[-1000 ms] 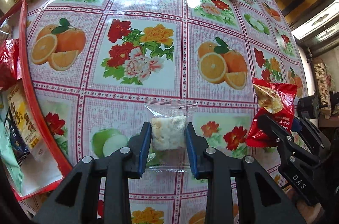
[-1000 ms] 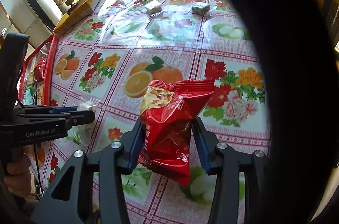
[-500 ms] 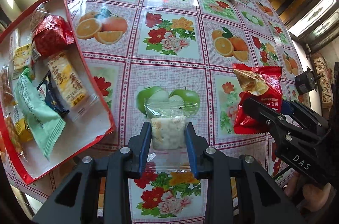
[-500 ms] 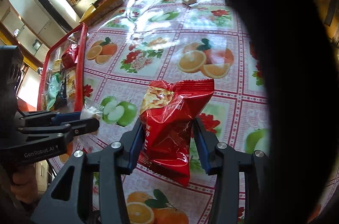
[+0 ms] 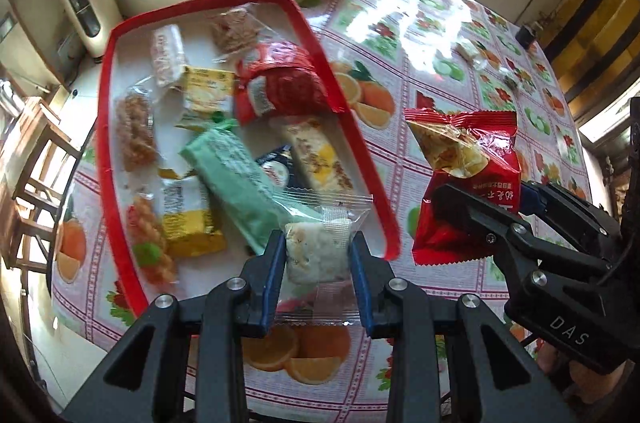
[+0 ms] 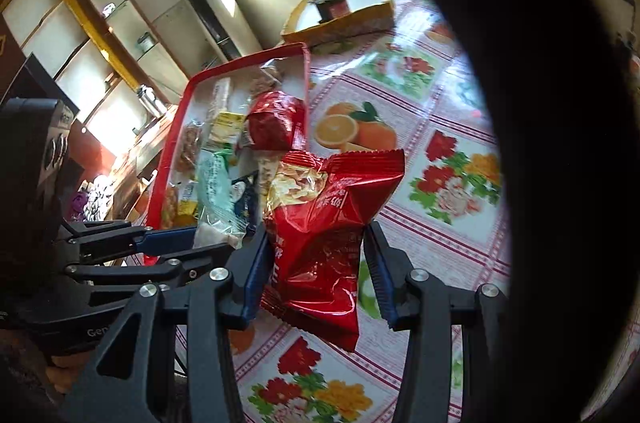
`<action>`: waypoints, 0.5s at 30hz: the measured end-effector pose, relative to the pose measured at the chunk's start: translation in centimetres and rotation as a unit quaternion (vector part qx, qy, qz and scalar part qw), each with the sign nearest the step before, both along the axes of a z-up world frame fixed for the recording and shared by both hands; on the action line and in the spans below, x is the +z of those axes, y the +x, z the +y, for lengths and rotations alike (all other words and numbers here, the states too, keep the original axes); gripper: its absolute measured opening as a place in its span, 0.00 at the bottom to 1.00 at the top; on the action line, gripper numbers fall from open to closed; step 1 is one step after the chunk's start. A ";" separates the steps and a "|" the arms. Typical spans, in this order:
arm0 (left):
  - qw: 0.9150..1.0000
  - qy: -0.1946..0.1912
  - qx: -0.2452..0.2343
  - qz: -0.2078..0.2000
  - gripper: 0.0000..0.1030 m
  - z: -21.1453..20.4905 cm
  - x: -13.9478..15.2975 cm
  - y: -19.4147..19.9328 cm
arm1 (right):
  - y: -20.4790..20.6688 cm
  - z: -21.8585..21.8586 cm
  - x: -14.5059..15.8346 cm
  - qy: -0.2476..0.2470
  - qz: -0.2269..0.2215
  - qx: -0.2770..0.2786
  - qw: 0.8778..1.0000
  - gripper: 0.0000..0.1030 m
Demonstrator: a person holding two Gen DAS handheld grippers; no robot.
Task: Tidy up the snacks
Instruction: 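Carry the white cake and red chip bag over the red tray, then open both tools to drop the two snacks into the tray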
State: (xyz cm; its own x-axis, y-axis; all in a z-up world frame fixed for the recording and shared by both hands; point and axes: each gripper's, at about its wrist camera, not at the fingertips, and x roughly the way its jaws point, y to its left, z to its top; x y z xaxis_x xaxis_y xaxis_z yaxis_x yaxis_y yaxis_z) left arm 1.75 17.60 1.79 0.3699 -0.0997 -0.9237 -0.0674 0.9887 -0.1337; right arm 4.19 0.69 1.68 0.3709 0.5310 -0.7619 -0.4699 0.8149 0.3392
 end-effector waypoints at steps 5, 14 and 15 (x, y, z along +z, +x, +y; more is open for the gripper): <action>0.999 0.011 0.042 0.007 0.31 4.0 -0.7 0.8 | 1.1 4.6 -0.3 -0.003 -0.003 0.046 0.999 0.47; 0.997 0.000 0.074 0.022 0.31 6.9 -2.6 3.2 | 3.1 9.6 -2.4 -0.005 0.021 0.078 0.997 0.47; 0.997 -0.007 0.075 0.023 0.31 7.1 -2.8 3.4 | 3.4 9.7 -2.6 -0.004 0.025 0.077 0.997 0.47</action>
State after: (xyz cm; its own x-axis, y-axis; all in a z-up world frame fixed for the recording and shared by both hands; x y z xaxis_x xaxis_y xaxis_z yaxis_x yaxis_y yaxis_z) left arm 5.15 24.75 -0.97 0.3382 -0.0594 -0.9392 -0.2202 0.9653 -0.1403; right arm 7.58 10.40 -0.95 0.2476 0.5722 -0.7819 -0.5718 0.7377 0.3588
